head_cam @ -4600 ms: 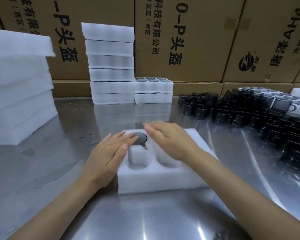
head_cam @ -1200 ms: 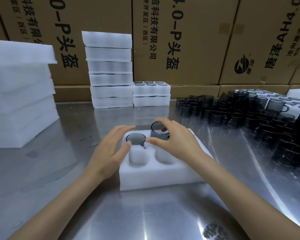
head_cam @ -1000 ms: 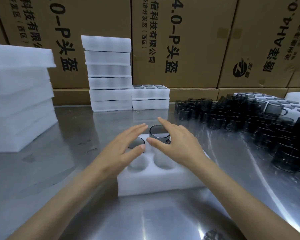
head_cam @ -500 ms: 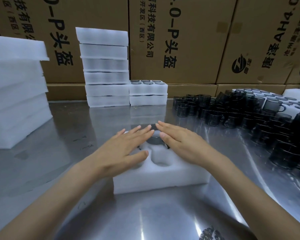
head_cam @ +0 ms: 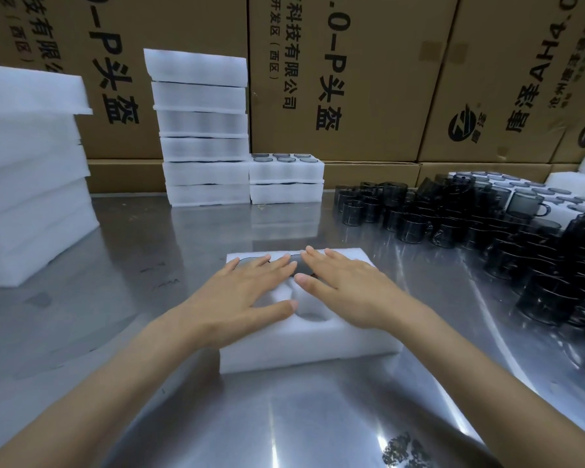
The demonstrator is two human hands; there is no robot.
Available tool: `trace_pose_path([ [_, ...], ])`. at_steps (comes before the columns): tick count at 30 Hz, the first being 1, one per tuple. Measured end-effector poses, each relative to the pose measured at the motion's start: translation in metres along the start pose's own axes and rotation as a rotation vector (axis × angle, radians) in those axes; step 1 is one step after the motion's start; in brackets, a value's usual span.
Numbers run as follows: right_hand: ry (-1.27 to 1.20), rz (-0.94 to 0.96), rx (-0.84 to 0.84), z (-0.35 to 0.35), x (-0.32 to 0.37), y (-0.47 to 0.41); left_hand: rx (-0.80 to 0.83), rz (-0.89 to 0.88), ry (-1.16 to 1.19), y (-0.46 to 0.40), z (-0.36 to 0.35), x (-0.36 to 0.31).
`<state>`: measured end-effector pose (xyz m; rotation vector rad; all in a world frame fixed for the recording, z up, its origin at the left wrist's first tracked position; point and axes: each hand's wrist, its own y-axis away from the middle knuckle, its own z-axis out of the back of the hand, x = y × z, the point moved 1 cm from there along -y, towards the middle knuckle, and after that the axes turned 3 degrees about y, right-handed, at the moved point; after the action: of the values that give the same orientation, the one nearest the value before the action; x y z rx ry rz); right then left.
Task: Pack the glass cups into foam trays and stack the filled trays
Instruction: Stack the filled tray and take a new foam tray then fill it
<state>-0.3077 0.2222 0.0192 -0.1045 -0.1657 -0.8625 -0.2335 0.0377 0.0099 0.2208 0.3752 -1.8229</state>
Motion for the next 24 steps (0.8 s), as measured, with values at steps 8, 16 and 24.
trace_pose_path([
  [8, -0.669, -0.185, -0.714, 0.013, -0.039, -0.002, -0.472, 0.071, 0.636, 0.021, -0.017, 0.012],
  [16, -0.474, -0.601, -0.624, -0.022, -0.130, -0.021, -0.478, 0.113, 0.768, 0.014, -0.020, 0.017],
  [24, -0.230, -0.677, -0.590, -0.017, -0.157, -0.059, -0.477, 0.131, 0.704, 0.010, -0.020, 0.019],
])
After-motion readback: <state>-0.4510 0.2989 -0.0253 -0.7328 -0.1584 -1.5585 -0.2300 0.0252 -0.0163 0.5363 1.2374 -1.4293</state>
